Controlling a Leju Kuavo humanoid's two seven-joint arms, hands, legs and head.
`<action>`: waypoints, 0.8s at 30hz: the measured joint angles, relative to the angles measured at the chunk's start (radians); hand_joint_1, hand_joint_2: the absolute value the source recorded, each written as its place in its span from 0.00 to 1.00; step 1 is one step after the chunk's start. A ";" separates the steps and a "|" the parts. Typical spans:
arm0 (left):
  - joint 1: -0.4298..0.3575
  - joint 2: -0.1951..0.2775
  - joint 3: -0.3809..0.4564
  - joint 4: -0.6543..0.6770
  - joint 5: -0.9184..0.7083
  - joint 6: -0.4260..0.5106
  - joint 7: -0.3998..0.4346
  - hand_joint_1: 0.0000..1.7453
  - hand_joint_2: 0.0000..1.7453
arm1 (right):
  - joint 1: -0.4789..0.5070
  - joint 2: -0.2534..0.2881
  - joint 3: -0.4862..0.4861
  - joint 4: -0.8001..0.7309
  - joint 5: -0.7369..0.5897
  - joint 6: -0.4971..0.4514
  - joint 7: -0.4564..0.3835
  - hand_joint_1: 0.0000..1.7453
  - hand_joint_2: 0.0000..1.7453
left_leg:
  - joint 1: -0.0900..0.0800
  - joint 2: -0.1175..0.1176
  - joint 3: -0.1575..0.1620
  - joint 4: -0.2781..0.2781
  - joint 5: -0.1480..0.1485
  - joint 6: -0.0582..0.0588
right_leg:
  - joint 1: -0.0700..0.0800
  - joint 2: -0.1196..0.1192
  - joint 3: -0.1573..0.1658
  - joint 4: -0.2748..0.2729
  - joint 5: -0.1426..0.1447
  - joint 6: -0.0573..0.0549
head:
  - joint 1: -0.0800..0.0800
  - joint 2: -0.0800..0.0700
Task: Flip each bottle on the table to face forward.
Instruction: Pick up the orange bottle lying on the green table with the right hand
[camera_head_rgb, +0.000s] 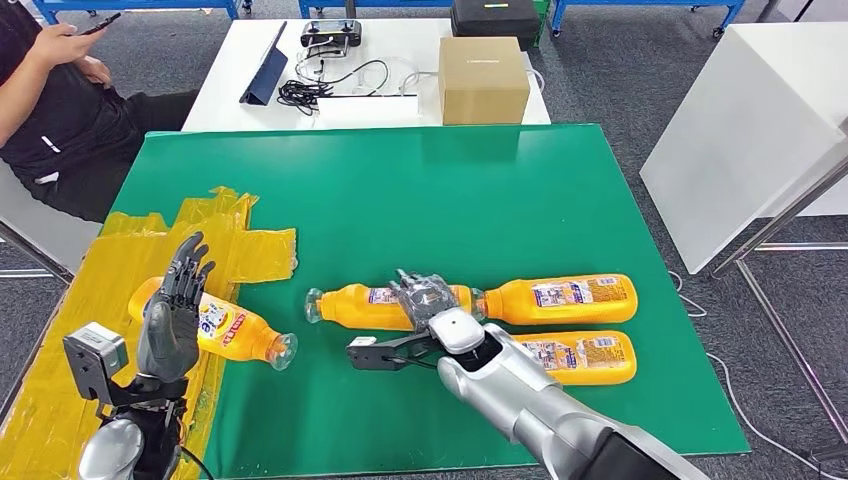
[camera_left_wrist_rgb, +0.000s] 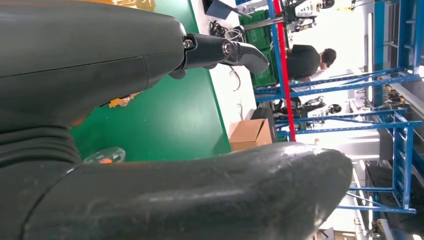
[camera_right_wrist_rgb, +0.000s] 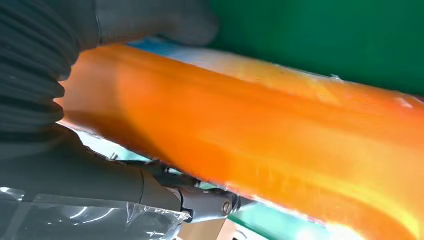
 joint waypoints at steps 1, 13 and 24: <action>0.000 0.000 0.000 0.000 0.003 0.000 0.000 0.00 0.00 | -0.002 0.001 0.000 0.004 -0.004 -0.002 0.000 1.00 1.00 | 0.000 0.000 0.000 0.000 0.000 0.000 | 0.000 0.000 0.000 0.000 0.000 0.000 | 0.000 0.000; 0.000 -0.002 0.000 0.000 0.022 0.002 0.003 0.00 0.00 | -0.002 0.002 -0.016 0.021 -0.048 -0.067 0.006 1.00 1.00 | 0.000 0.000 0.000 0.000 0.000 0.000 | 0.000 0.000 0.000 0.000 0.000 0.000 | 0.000 0.000; -0.001 -0.010 0.000 0.000 0.029 0.002 0.007 0.00 0.00 | -0.001 0.004 -0.033 0.027 -0.054 -0.075 0.007 1.00 1.00 | 0.000 0.000 0.000 0.000 0.000 0.000 | 0.000 0.000 0.000 0.000 0.000 0.000 | 0.000 0.000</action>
